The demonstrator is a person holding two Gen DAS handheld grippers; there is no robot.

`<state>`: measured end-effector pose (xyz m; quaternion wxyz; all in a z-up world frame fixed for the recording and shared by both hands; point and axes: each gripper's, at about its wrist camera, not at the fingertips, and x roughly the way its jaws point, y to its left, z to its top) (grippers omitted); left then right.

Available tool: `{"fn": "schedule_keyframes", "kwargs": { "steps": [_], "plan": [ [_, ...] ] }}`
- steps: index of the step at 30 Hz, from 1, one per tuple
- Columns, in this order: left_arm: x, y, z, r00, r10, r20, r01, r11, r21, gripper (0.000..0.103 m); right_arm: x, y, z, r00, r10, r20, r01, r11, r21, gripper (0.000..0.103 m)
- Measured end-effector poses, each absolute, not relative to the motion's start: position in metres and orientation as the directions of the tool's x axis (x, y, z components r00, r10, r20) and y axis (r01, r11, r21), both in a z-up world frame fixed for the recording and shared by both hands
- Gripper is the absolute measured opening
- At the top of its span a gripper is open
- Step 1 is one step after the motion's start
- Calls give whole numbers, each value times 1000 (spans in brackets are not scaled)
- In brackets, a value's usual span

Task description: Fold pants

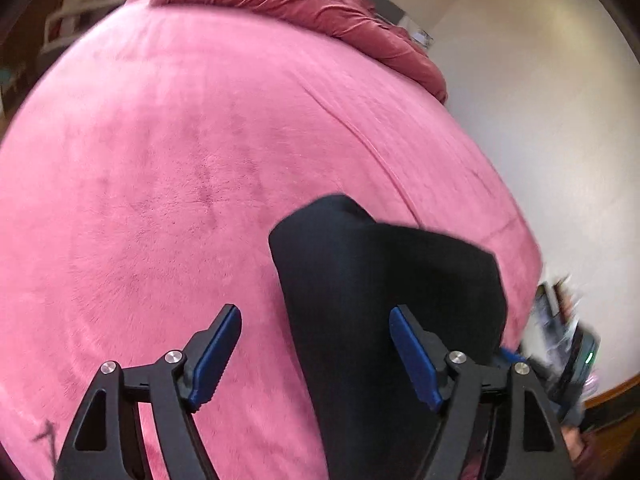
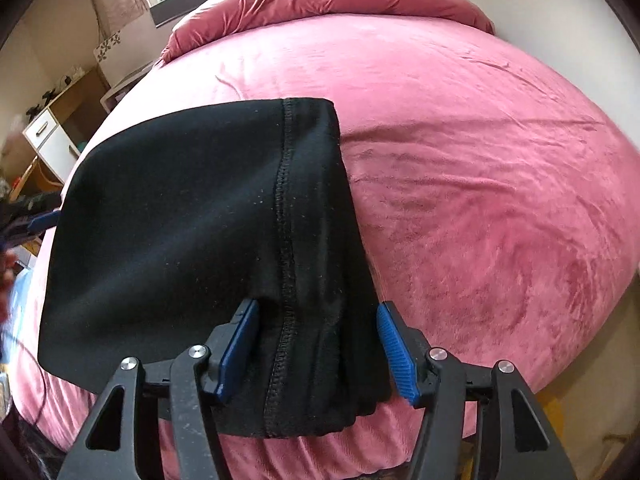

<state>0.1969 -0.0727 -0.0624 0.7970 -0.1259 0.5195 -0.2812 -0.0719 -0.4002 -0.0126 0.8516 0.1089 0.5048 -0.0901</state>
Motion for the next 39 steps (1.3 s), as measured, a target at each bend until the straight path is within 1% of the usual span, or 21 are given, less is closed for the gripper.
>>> {"fn": "schedule_keyframes", "kwargs": {
  "steps": [4,6,10,11,12,13,14,15,16,18,21,23,25,26,28,29,30,35,36,37,39],
  "plan": [
    [224,-79,-74,237,-647,-725,283,760,-585,81,-73,-400,-10,476,-37,-879,255,962,98,61],
    [234,-84,-84,219,-650,-727,258,758,-600,83,-73,-399,-8,475,-38,-879,255,962,96,61],
    [252,-92,-104,135,-694,-707,195,719,-668,83,-74,-398,-8,476,-35,-879,253,962,99,61],
    [256,-95,-109,110,-710,-696,180,703,-688,82,-74,-399,-8,475,-33,-879,255,961,102,62],
    [256,-97,-111,105,-706,-700,180,706,-685,75,-74,-399,-8,475,-32,-879,257,961,104,62],
    [256,-99,-111,111,-694,-712,186,718,-671,67,-74,-400,-9,475,-30,-880,256,961,105,63],
    [253,-101,-107,132,-684,-718,210,727,-654,61,-73,-400,-9,475,-29,-879,255,961,106,63],
    [246,-104,-98,175,-670,-721,258,738,-623,50,-73,-400,-9,475,-30,-879,254,962,104,63],
    [237,-106,-90,213,-654,-726,297,751,-589,41,-72,-402,-11,476,-30,-879,250,963,102,63],
    [215,-116,-71,315,-594,-741,368,796,-481,36,-70,-401,-12,475,-34,-880,245,965,95,63],
    [200,-141,-69,409,-450,-794,429,863,-268,36,-67,-399,-14,471,-39,-881,236,968,83,63],
    [212,-150,-90,390,-391,-834,404,886,-226,38,-64,-399,-15,466,-32,-884,233,968,88,65],
    [220,-147,-97,364,-415,-834,367,887,-282,47,-62,-398,-17,464,-28,-886,224,971,87,65],
    [221,-142,-97,354,-430,-830,349,884,-310,50,-62,-399,-17,460,-27,-887,221,972,85,65],
    [220,-132,-91,354,-445,-822,321,884,-341,66,-61,-403,-17,456,-12,-890,223,969,101,71],
    [217,-126,-85,370,-444,-816,313,887,-341,67,-61,-408,-17,450,-5,-893,231,967,111,77],
    [215,-122,-80,377,-448,-810,312,885,-344,68,-61,-412,-17,446,5,-895,234,965,122,79],
    [187,-89,-63,399,-495,-772,304,865,-398,69,-60,-419,-2,450,29,-893,196,972,131,79],
    [178,-81,-63,393,-523,-756,309,850,-427,71,-60,-423,2,459,66,-886,195,965,173,79],
    [169,-76,-64,390,-539,-747,308,840,-446,78,-60,-425,6,467,100,-879,192,958,211,79],
    [155,-69,-70,359,-580,-731,319,813,-488,85,-55,-430,6,471,174,-865,172,943,284,80]
  ]
}}
